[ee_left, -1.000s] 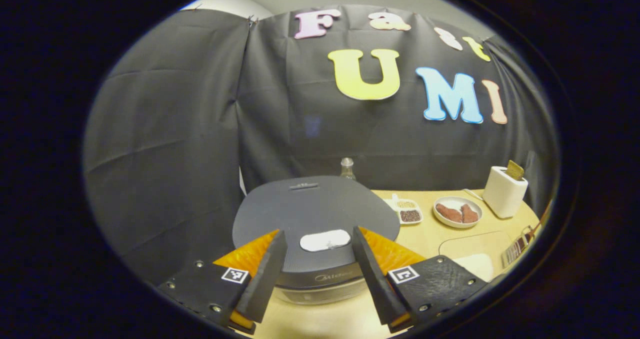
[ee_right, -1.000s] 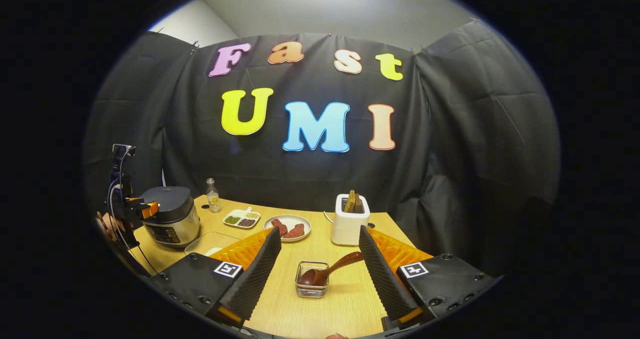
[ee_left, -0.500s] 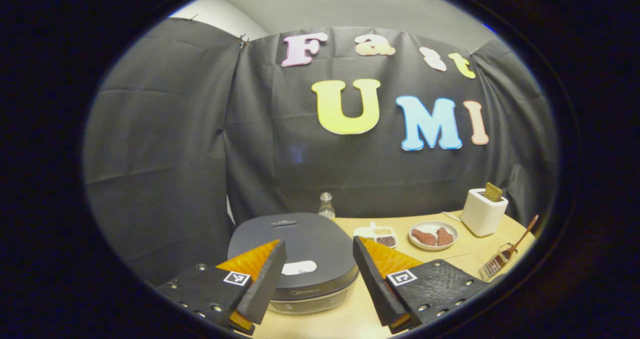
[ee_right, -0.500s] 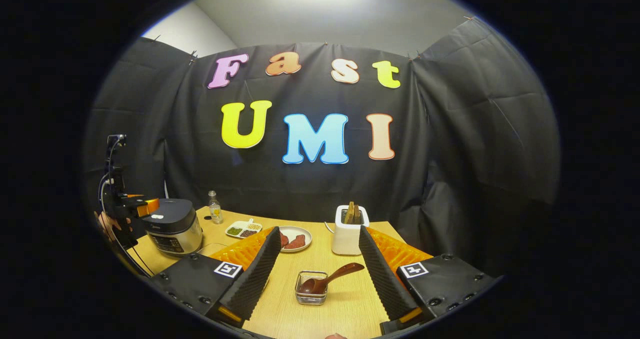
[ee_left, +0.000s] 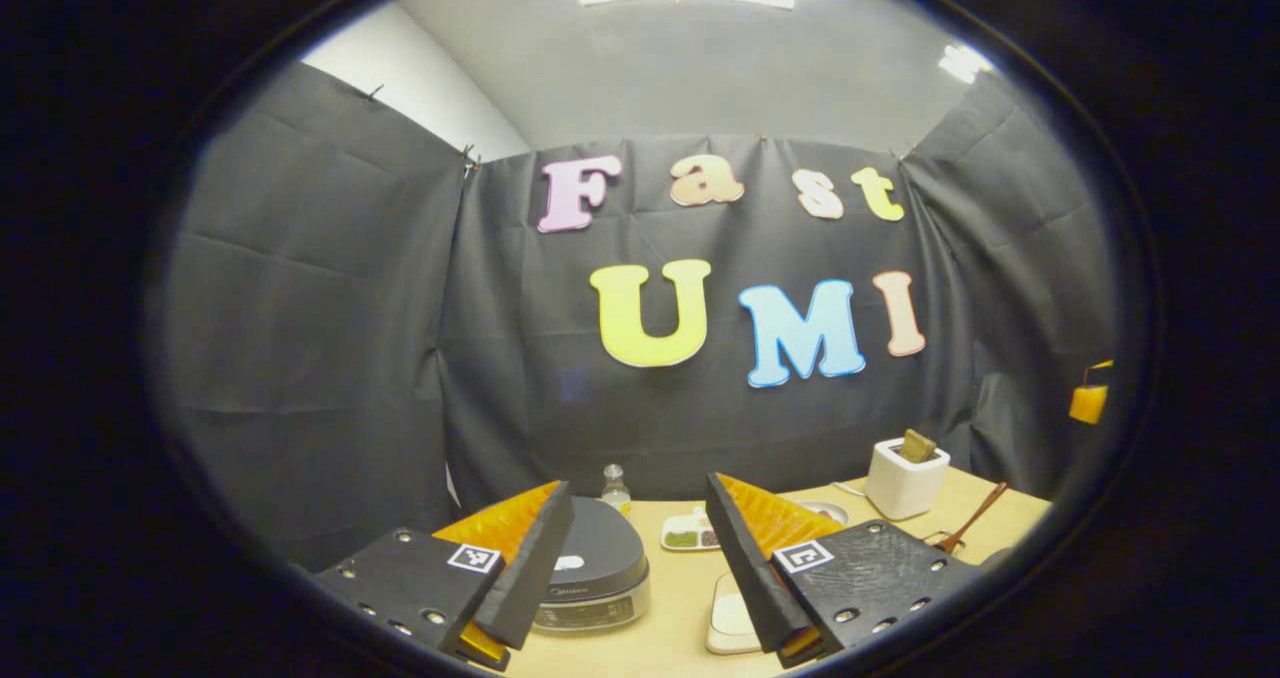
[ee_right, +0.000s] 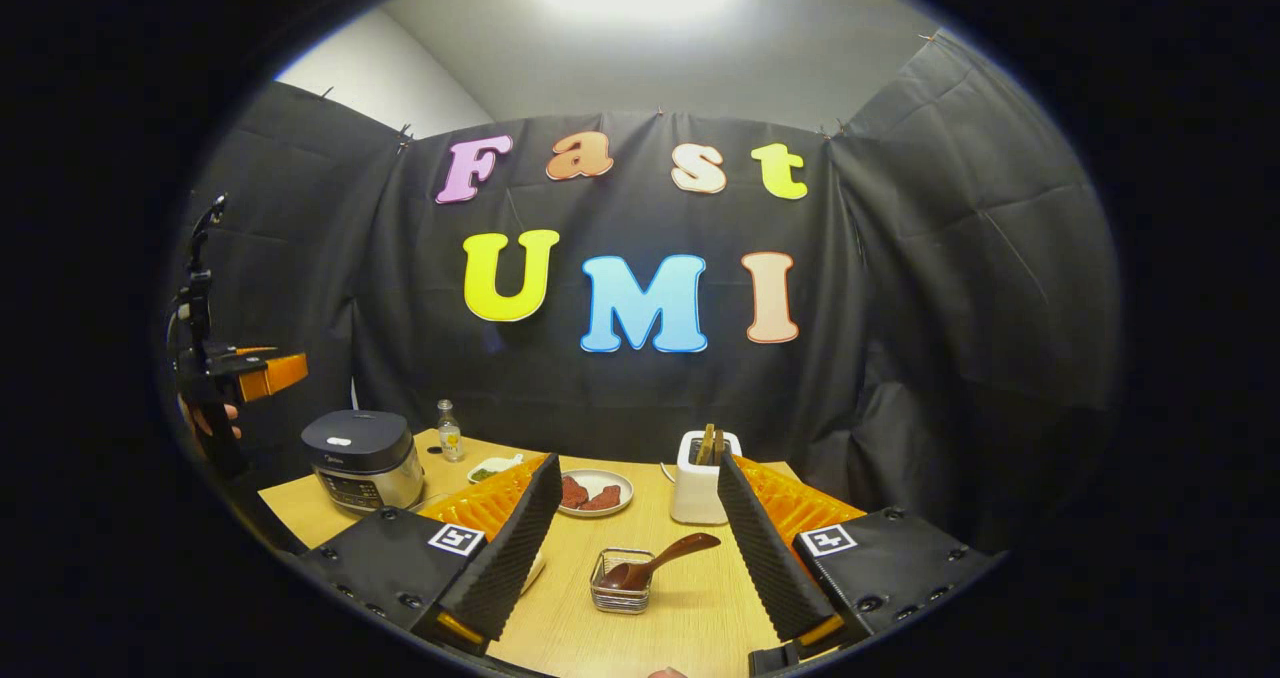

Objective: Close the left gripper, press the button to open the rice cooker; take a wooden spoon from the chopstick holder with the right hand, scoop a spoonful of rice and pour it into the rice cooker, then put the wooden spoon back into the chopstick holder.

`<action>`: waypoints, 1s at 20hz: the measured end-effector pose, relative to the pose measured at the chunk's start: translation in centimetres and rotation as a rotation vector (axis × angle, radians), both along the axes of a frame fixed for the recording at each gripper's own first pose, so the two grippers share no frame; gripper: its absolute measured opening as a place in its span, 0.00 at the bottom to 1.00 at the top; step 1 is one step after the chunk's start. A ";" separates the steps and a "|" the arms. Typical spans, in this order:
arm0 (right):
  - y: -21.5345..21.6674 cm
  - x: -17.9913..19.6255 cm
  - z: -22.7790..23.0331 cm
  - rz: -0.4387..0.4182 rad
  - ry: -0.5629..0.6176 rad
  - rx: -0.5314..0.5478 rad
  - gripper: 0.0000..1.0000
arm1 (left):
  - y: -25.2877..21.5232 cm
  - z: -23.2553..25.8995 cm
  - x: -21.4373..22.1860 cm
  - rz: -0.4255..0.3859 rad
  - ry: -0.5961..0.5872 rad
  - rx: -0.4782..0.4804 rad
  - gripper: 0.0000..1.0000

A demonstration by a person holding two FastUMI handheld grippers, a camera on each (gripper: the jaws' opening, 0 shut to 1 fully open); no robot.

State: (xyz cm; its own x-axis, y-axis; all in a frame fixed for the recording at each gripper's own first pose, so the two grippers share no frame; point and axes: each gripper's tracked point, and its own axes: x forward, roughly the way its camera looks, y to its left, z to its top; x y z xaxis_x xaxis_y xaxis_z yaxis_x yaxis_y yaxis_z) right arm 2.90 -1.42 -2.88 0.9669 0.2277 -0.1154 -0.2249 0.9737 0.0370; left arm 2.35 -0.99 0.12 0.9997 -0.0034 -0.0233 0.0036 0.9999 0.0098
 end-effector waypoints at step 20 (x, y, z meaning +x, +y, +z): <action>2.6 -5.6 2.3 -0.087 -0.046 0.059 0.98 | 1.6 3.0 -9.9 -0.083 -0.073 -0.015 0.82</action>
State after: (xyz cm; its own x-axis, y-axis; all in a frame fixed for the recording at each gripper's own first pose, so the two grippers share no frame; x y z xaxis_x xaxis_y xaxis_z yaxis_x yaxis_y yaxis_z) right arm -2.74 1.22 -0.57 0.9873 0.1473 -0.0595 -0.1420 0.9861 0.0861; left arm -7.57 0.60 3.14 0.9950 -0.0862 0.0507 0.0865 0.9963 -0.0022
